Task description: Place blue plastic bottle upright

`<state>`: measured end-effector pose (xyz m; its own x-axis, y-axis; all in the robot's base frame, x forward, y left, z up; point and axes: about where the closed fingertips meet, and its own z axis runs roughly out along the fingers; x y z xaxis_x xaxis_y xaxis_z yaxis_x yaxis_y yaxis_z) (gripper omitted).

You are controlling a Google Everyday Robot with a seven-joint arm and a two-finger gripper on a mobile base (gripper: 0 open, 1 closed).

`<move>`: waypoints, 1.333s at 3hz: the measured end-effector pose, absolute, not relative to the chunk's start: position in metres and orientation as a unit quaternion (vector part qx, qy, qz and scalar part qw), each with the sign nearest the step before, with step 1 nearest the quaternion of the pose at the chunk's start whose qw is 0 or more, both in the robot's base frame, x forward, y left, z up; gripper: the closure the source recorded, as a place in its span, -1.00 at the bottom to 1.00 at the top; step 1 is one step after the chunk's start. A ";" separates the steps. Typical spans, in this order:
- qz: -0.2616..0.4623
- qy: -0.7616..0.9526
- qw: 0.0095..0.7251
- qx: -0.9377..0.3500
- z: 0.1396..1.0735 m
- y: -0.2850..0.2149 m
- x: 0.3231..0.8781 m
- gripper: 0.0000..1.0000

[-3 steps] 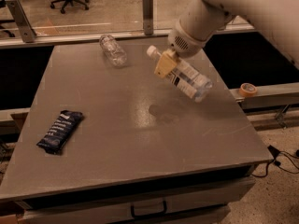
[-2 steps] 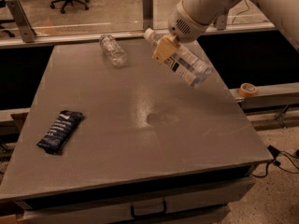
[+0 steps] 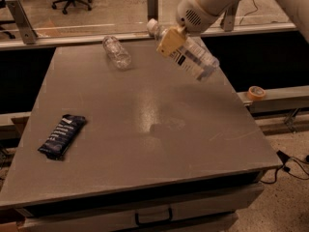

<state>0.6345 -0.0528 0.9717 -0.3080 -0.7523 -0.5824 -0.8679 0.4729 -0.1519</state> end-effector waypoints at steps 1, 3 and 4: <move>0.126 0.726 0.383 -0.557 1.035 -0.063 0.649 1.00; 0.176 0.645 0.466 -0.580 1.083 -0.080 0.657 1.00; 0.175 0.645 0.466 -0.579 1.083 -0.080 0.657 1.00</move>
Offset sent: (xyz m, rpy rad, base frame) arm 0.0286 -0.0578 0.1380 0.4291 -0.3662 0.4395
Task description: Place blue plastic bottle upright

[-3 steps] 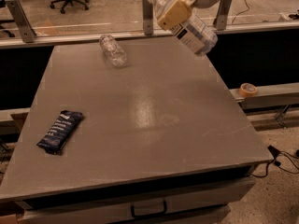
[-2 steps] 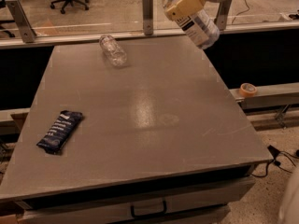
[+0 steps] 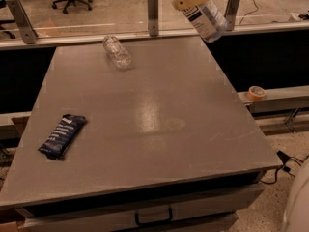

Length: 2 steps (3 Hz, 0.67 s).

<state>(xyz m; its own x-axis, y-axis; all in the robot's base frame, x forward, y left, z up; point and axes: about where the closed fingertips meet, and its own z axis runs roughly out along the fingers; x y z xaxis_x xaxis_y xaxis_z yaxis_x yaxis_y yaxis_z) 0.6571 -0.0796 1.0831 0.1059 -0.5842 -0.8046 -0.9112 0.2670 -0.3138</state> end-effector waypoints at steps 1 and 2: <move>0.190 0.642 0.493 -0.555 1.083 -0.079 0.662 1.00; 0.245 0.610 0.547 -0.518 1.070 -0.079 0.651 1.00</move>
Offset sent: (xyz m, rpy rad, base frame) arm -0.0093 -0.0239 -0.0510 0.8747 -0.1948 -0.2077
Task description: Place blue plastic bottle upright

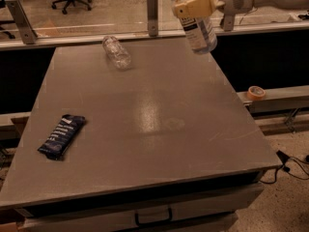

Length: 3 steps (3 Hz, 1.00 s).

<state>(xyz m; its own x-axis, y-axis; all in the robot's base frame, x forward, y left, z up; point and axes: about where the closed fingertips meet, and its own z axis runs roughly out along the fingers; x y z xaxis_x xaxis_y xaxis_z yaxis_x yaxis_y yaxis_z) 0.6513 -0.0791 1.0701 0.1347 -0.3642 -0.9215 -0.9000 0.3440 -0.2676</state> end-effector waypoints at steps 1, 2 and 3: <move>0.301 0.572 0.610 -0.458 1.043 -0.089 0.642 1.00; 0.326 0.540 0.675 -0.382 1.017 -0.106 0.653 1.00; 0.326 0.499 0.726 -0.341 1.010 -0.119 0.666 1.00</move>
Offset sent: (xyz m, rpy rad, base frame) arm 0.0134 -0.0433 -0.0569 0.6970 -0.2788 -0.1357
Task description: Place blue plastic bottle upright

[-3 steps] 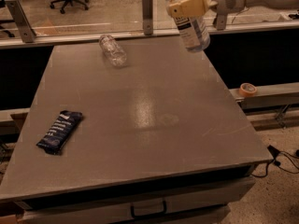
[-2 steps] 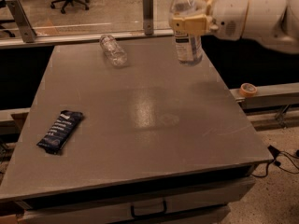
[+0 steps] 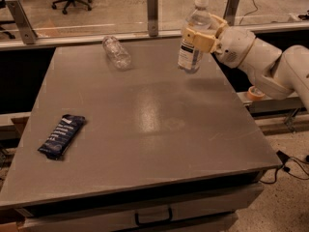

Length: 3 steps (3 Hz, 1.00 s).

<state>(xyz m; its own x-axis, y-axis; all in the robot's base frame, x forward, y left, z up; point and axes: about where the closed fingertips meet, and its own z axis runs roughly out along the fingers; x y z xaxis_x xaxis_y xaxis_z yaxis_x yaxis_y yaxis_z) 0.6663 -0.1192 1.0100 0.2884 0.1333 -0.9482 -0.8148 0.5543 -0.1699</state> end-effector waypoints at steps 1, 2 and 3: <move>0.324 0.491 0.730 -0.348 1.011 -0.112 0.666 1.00; 0.330 0.497 0.716 -0.362 1.001 -0.115 0.665 1.00; 0.346 0.495 0.707 -0.368 0.988 -0.119 0.667 1.00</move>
Offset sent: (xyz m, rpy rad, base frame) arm -0.0027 -0.0050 -0.0240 -0.0699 0.0151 0.0603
